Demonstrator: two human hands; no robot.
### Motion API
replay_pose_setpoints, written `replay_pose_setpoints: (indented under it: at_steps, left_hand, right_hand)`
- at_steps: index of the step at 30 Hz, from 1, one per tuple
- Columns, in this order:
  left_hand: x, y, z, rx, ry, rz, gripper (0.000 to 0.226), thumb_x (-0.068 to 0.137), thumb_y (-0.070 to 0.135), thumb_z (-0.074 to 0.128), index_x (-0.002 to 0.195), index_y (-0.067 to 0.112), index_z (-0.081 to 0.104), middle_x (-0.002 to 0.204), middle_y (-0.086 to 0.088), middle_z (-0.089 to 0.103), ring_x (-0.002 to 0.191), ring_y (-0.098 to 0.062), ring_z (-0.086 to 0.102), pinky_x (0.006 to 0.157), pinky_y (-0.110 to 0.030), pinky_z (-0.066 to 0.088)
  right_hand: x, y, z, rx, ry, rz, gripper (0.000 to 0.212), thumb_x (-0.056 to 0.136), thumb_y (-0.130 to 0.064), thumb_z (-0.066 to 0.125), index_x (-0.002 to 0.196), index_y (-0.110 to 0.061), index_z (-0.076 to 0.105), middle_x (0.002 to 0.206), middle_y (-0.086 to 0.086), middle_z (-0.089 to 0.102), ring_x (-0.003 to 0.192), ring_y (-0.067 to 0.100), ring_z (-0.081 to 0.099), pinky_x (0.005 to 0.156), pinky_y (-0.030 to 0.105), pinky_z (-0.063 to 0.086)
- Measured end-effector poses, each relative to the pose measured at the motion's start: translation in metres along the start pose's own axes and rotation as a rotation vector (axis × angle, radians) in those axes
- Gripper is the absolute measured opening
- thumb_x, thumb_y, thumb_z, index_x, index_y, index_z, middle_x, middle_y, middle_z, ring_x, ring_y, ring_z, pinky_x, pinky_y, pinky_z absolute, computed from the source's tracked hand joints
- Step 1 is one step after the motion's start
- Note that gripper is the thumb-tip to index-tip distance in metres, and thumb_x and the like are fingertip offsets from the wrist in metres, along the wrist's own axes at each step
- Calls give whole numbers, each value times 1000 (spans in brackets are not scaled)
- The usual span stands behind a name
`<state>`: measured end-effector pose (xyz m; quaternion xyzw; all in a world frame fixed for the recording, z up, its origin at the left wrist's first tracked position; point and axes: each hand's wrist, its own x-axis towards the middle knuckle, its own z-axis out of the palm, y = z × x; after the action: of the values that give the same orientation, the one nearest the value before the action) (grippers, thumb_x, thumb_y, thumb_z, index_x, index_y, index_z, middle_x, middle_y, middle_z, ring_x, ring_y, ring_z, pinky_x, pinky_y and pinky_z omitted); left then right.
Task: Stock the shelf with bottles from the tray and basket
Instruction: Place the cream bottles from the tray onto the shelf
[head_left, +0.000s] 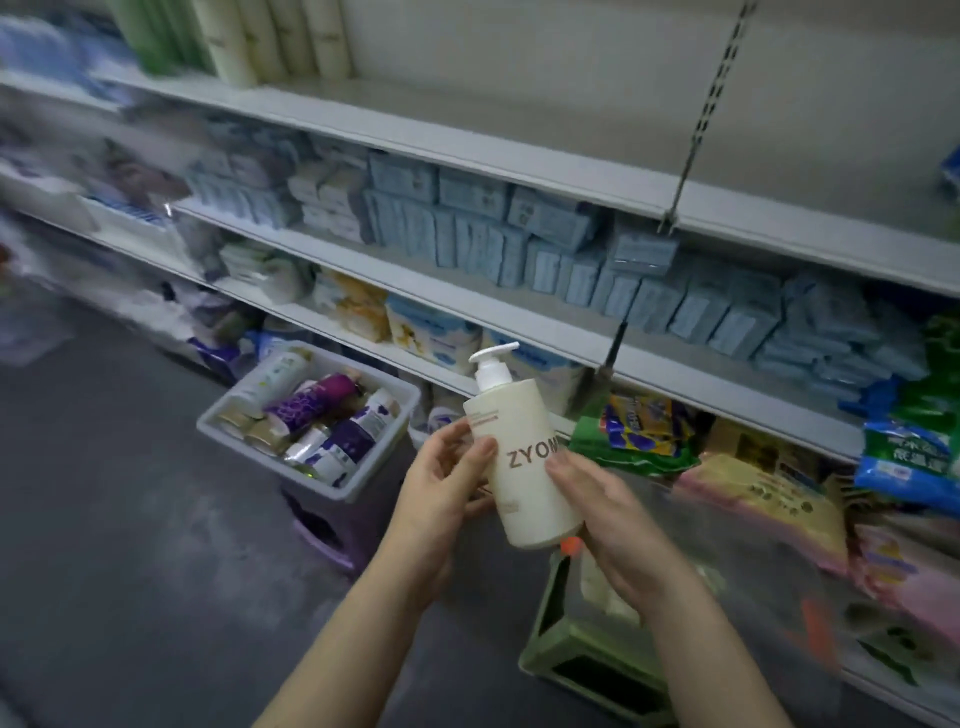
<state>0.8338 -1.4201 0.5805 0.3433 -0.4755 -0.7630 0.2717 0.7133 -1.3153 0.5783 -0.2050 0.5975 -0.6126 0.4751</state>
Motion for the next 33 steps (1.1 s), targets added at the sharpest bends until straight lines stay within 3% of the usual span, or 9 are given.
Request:
replay_pose_setpoints:
  at_steps: [6,9,12,16,22,25,28,31,33]
  left_hand:
    - [0,63,-122,24,48,82,30,92,16,60,121,18,58,105,-3,72,90,-15,72,66,-28,59]
    - [2,93,-185,86,49,108,28,92,21,60,120,23,60,109,-3,71,96,-16,70,71,-30,58]
    - [5,119,-238,124,36,150,26,92,24,61,117,28,62,107,4,72,97,-14,69,72,-29,55]
    - [17,154,-284,130,35,176,30,93,23,60,123,23,61,111,-1,71,97,-16,69,73,-29,56]
    - [70,213,-321,131,8,244,24,96,18,55,119,17,64,106,1,73,97,-20,69,81,-36,59]
    - [112,239,-334,158,27,279,21,95,23,57,114,23,66,104,5,73,97,-18,66,93,-43,54]
    - [158,262,-341,188,-5,300,23,92,28,59,114,26,66,107,6,72,96,-14,65,91,-38,54]
    - [203,283,-347,208,-25,317,36,80,40,64,114,29,66,109,8,72,101,-12,66,87,-34,54]
    - [231,297,-351,208,-16,341,28,86,36,63,114,30,66,110,10,71,102,-12,65,87,-32,53]
  right_hand:
    - [37,-1,126,-15,-120,8,34,85,-38,68,111,-16,68,108,5,74,98,20,70,82,34,56]
    - [58,0,188,-18,-198,14,51,74,-43,77,115,-14,67,113,10,72,106,27,68,90,40,56]
    - [75,2,243,8,-248,22,48,76,-33,80,115,-11,64,112,11,72,105,30,68,91,45,55]
    - [98,-6,298,78,-330,1,75,64,-38,85,128,-10,58,123,18,65,116,38,61,99,58,47]
    - [153,-44,345,36,-140,-156,51,75,-22,75,122,-9,59,110,9,72,102,27,69,84,43,58]
    - [194,-69,353,57,-50,-207,52,68,-24,73,118,-14,60,104,1,75,96,20,71,76,35,58]
    - [237,-93,354,64,16,-262,57,65,-23,75,118,-15,58,100,-4,75,91,15,72,67,28,58]
    - [280,-115,357,78,64,-303,65,61,-25,78,121,-13,57,107,-1,73,93,14,71,68,27,57]
    - [305,-129,362,88,79,-328,70,59,-26,79,124,-13,56,114,3,71,96,15,70,68,27,56]
